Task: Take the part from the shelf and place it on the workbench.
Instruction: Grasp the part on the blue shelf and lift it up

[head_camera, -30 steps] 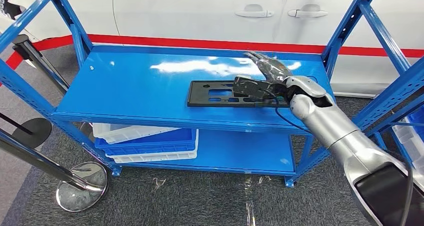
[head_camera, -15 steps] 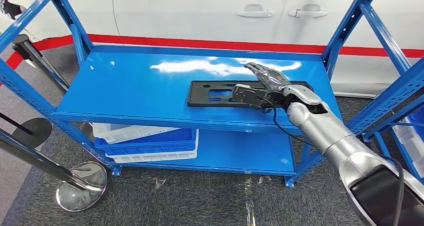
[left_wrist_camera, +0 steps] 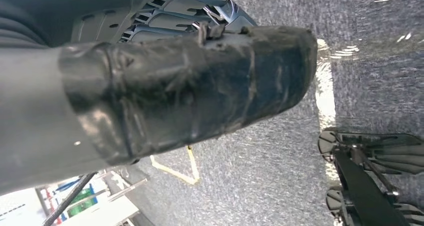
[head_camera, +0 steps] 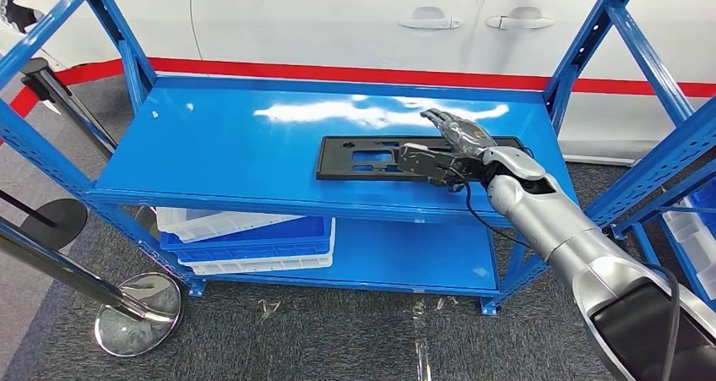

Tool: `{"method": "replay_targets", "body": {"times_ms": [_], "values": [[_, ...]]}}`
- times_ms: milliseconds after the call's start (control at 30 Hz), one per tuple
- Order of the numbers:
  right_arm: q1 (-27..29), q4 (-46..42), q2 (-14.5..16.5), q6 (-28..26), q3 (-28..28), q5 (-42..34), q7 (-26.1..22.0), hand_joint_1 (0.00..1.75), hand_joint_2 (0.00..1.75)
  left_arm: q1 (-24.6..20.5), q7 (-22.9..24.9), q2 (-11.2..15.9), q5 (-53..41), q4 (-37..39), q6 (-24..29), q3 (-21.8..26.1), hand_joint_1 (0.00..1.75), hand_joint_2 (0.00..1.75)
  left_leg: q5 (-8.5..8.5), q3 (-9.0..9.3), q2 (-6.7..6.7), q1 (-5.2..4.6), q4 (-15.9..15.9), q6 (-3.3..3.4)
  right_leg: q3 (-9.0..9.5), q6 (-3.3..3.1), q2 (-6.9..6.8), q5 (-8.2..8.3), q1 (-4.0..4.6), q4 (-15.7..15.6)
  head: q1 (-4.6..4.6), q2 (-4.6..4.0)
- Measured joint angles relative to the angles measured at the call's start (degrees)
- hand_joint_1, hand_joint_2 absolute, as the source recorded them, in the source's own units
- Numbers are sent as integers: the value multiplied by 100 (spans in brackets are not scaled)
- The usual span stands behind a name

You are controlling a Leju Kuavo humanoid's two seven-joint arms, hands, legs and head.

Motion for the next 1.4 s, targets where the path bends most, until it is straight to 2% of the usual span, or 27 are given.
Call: {"method": "replay_targets", "body": {"times_ms": [333,800,1400], "values": [[26,243,0,-7,1,173,60,0,175,0,-54,-1,-12,0,-4,2,0,0,0,0,0,0,0,0,0,0,0,0,0,0,0,0],[30,585,36,-16,1,345,143,0,175,2,120,-11,-96,0,63,2,0,0,0,0,0,0,0,0,0,0,0,0,0,0,0,0],[19,820,90,-131,1,422,305,0,175,1,32,-13,-138,0,162,2,0,0,0,0,0,0,0,0,1,0,-1,0,0,0,0,0]]}}
